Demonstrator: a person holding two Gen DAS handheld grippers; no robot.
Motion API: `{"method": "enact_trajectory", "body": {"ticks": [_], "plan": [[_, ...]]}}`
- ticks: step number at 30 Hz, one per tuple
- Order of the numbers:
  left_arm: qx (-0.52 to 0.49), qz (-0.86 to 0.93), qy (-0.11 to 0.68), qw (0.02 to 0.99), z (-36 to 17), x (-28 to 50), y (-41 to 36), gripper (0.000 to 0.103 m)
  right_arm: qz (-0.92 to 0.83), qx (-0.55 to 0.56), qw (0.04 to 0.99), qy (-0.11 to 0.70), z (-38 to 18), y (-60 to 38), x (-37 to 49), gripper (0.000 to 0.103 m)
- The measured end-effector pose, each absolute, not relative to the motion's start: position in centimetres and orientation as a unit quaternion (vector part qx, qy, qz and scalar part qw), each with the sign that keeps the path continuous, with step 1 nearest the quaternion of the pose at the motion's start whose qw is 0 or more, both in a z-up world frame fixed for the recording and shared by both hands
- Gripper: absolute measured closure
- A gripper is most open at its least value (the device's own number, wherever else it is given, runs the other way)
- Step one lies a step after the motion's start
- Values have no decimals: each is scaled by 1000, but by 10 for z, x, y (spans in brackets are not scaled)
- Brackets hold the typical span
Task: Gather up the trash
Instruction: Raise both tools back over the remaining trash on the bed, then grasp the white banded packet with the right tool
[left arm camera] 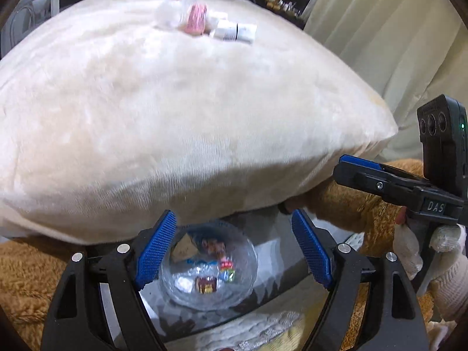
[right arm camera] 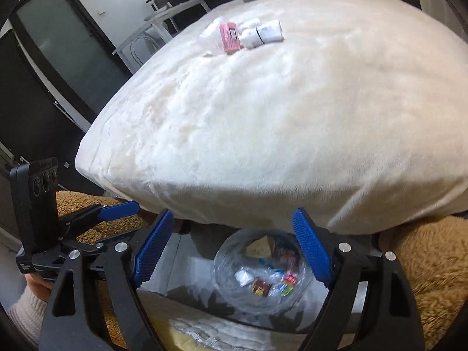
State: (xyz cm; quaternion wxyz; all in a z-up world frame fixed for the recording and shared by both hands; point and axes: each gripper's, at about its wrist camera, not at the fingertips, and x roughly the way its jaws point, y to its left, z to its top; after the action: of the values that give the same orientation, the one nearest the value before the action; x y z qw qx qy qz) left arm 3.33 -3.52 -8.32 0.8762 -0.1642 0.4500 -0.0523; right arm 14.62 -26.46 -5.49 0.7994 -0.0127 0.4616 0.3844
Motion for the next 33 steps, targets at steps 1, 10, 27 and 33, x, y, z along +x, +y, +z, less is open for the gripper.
{"method": "enact_trajectory", "body": {"ticks": [1, 10, 27, 33], "plan": [[-166, -51, 439, 882, -78, 33, -31, 23, 385, -20, 809, 444, -48, -264, 146, 20], [-164, -41, 374, 912, -39, 43, -7, 23, 385, -47, 843, 373, -12, -257, 169, 20], [-159, -17, 312, 936, 5, 98, 56, 21, 347, -62, 871, 342, 0, -195, 265, 8], [-178, -3, 301, 937, 6, 121, 85, 19, 304, -38, 868, 391, -11, -171, 316, 8]]}}
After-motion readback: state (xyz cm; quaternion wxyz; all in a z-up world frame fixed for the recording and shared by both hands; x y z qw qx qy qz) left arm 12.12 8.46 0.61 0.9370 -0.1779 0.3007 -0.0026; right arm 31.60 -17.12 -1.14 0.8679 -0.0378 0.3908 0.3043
